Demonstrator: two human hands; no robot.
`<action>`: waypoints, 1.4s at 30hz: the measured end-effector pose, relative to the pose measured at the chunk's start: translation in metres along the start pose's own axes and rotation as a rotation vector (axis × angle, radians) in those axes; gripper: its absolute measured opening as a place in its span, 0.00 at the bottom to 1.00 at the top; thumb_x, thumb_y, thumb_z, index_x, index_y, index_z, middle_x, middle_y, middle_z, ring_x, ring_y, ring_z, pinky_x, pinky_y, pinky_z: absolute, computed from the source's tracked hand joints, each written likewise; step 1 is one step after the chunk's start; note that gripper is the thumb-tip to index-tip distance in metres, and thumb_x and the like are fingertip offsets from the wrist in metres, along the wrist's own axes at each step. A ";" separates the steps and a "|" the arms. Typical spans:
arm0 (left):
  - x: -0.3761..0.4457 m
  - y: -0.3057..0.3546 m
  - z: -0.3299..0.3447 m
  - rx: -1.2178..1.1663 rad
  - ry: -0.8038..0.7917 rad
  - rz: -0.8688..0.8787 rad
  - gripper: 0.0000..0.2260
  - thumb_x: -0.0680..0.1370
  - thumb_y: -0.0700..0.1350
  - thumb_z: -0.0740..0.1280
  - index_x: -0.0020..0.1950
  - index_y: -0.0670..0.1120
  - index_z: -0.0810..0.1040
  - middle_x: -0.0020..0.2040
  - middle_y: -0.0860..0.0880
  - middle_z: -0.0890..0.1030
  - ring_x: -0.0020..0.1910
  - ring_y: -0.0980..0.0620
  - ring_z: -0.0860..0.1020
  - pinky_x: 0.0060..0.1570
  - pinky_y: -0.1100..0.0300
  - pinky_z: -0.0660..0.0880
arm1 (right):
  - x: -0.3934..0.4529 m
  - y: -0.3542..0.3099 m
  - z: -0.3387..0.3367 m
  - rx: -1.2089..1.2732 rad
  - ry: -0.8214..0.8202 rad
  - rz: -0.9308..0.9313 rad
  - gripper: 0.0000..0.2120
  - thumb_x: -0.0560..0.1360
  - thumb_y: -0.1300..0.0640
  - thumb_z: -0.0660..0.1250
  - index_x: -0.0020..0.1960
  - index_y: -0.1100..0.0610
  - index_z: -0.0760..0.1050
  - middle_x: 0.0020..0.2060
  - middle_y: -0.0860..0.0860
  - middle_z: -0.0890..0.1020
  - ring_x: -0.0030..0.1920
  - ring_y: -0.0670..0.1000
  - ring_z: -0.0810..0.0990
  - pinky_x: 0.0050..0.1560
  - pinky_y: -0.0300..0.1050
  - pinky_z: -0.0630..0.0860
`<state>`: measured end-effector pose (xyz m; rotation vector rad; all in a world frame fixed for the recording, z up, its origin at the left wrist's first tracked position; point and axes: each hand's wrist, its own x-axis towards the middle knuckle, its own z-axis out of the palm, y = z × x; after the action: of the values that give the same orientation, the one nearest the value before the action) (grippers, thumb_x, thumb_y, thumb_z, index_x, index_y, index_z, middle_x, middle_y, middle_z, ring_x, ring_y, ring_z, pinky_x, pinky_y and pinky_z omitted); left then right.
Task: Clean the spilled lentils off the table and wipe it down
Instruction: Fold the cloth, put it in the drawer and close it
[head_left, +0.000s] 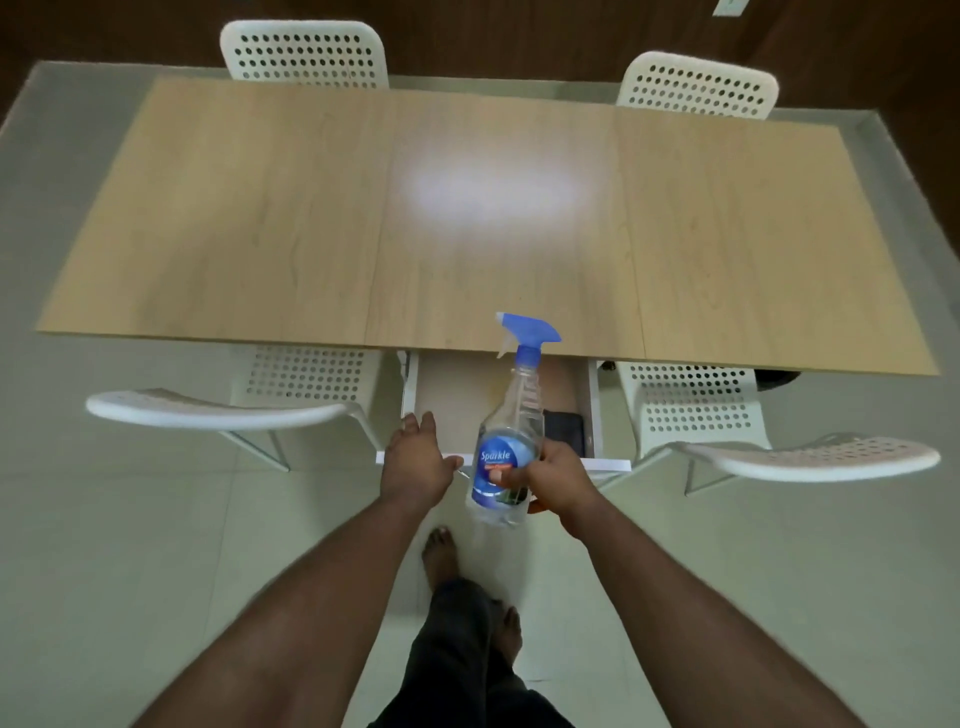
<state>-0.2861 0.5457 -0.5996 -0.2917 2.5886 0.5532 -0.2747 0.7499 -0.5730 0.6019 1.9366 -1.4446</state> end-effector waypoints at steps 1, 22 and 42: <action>0.005 0.001 -0.003 -0.008 0.008 0.002 0.42 0.78 0.58 0.75 0.84 0.43 0.58 0.83 0.37 0.60 0.77 0.37 0.68 0.74 0.48 0.68 | 0.001 0.001 0.000 0.011 -0.018 0.028 0.22 0.67 0.58 0.83 0.59 0.53 0.82 0.50 0.52 0.87 0.51 0.55 0.87 0.46 0.52 0.86; 0.015 -0.023 0.004 -0.144 -0.050 0.027 0.64 0.61 0.54 0.88 0.86 0.45 0.51 0.78 0.39 0.70 0.75 0.41 0.71 0.68 0.51 0.74 | 0.104 -0.033 0.035 0.107 -0.128 0.205 0.26 0.69 0.44 0.79 0.61 0.58 0.82 0.47 0.58 0.86 0.40 0.59 0.83 0.48 0.54 0.81; 0.016 -0.012 -0.018 -0.126 -0.012 -0.004 0.49 0.60 0.54 0.88 0.76 0.47 0.68 0.68 0.42 0.78 0.65 0.42 0.78 0.60 0.50 0.78 | 0.139 -0.017 0.068 -0.603 0.100 0.001 0.21 0.73 0.47 0.79 0.62 0.57 0.82 0.54 0.55 0.86 0.54 0.55 0.85 0.47 0.44 0.78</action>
<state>-0.3032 0.5253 -0.5967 -0.3339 2.5460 0.7164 -0.3669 0.6780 -0.6752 0.3926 2.2971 -0.7669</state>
